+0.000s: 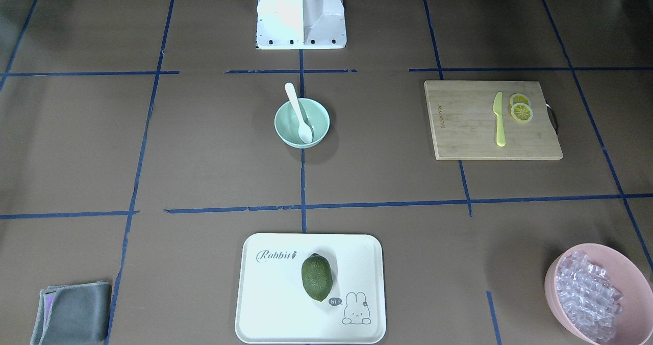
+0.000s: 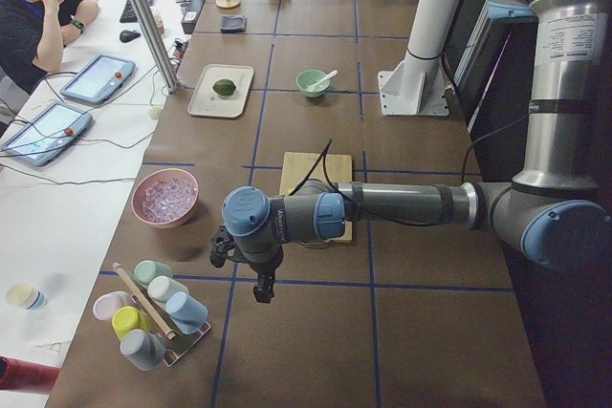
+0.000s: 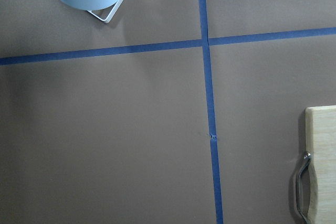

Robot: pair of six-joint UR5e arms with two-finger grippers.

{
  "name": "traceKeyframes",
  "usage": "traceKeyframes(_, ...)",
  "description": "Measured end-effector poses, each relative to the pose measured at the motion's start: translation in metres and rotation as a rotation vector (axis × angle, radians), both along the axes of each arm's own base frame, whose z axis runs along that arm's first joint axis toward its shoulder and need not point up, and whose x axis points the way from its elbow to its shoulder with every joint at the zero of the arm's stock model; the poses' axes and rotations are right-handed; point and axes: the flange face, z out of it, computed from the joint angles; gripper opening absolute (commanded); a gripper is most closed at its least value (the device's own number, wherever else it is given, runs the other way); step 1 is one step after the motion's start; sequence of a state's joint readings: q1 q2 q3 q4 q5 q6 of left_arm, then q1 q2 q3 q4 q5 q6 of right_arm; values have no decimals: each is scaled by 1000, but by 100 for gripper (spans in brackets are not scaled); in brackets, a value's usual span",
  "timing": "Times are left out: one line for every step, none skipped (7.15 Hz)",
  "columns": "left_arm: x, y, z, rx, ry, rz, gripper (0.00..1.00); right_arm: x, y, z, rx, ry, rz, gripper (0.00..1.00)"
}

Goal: Place spoon in bowl

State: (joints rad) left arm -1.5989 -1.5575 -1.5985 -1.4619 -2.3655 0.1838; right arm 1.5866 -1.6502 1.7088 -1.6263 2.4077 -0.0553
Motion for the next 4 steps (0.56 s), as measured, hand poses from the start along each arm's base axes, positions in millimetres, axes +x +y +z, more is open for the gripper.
traceKeyframes(0,0,0,1,0,0,100,2,0,2,-3,15,2,100)
traceKeyframes(0,-1,-1,2,0,0,100,2,1,5,-8,21,2,100)
traceKeyframes(0,-1,-1,2,0,0,100,3,1,7,-12,23,3,100)
traceKeyframes(0,-1,-1,3,0,1,100,3,1,9,-15,24,2,100)
